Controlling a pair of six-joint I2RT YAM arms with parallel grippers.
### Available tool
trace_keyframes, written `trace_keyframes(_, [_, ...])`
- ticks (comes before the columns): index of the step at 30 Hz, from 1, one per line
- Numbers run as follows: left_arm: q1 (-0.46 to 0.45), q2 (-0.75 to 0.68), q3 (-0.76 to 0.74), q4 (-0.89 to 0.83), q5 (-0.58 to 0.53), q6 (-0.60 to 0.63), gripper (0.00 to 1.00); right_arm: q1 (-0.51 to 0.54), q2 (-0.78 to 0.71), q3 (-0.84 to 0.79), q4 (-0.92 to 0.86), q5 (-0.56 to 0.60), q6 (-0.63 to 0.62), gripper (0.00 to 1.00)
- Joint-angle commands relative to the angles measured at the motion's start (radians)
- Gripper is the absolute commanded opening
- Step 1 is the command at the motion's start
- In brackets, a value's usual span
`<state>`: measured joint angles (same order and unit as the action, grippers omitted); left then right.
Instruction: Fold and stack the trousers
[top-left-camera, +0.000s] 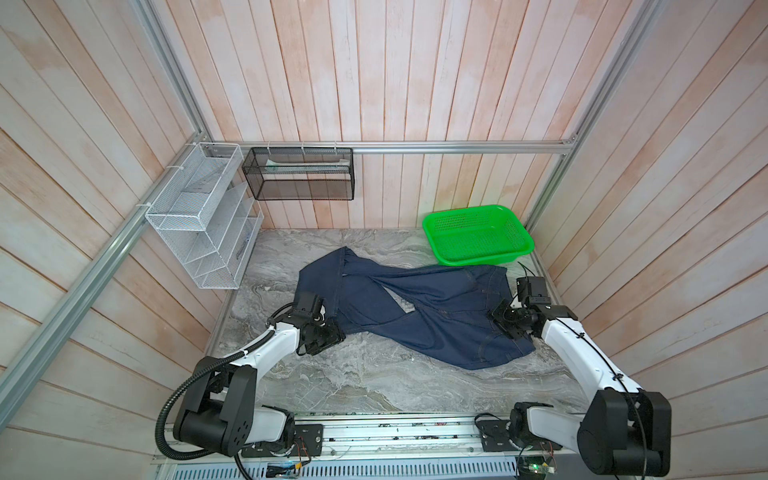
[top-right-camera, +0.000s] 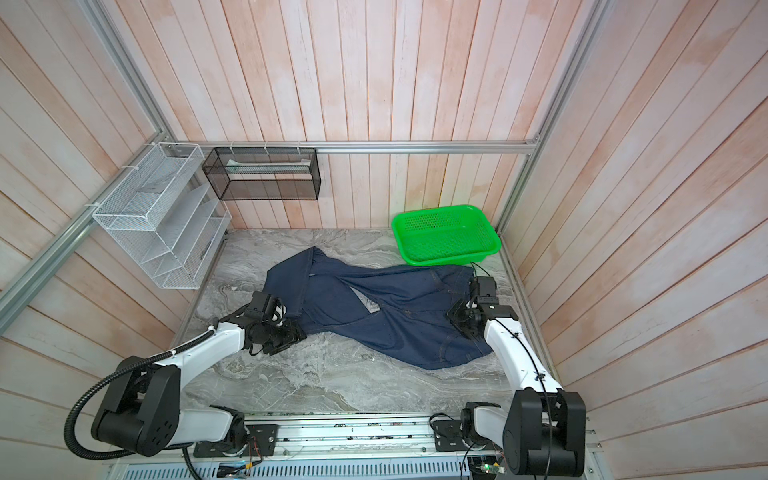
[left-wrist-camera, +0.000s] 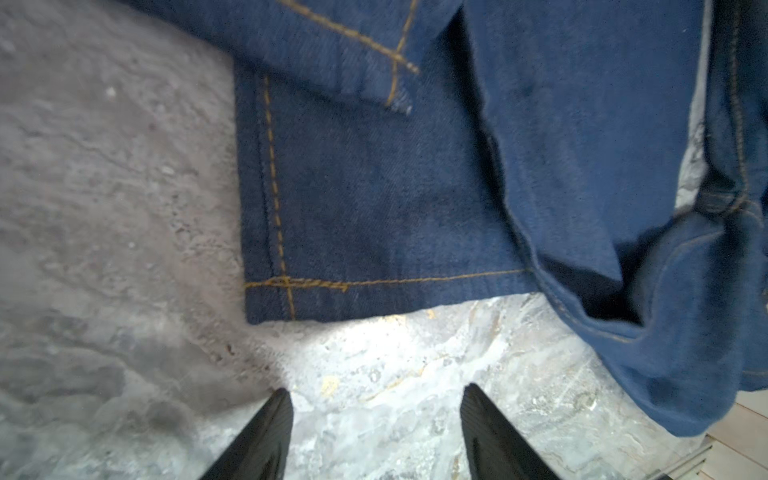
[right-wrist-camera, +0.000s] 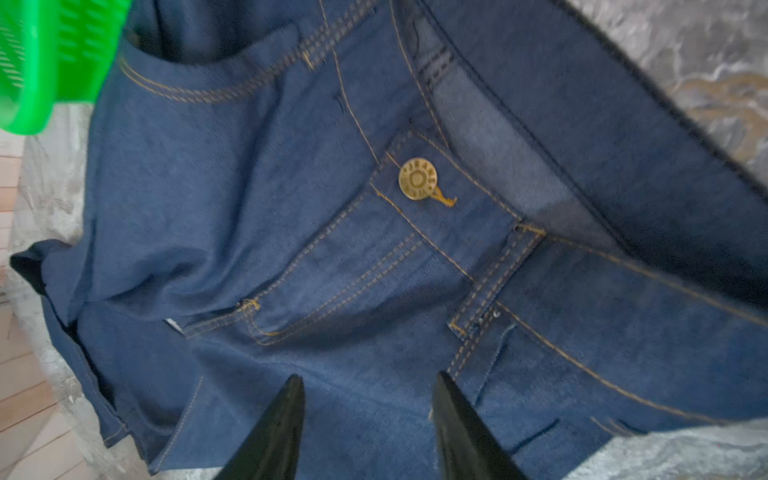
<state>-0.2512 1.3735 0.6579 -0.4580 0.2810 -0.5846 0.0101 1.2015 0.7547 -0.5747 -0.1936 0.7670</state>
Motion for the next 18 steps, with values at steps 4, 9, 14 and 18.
trace_keyframes(4, [-0.002,0.065,0.009,0.132,-0.116,-0.011,0.67,0.014,-0.007,-0.044,0.070,-0.006,0.025,0.49])
trace_keyframes(9, [0.000,0.144,0.041,0.171,-0.168,-0.014,0.67,0.018,0.009,-0.050,0.083,-0.005,0.024,0.49])
trace_keyframes(14, [0.000,0.220,0.054,0.201,-0.190,-0.017,0.55,0.019,0.031,-0.071,0.112,0.008,0.023,0.46])
trace_keyframes(18, [0.000,0.254,0.067,0.217,-0.189,-0.015,0.32,0.021,0.066,-0.098,0.141,0.012,0.023,0.42])
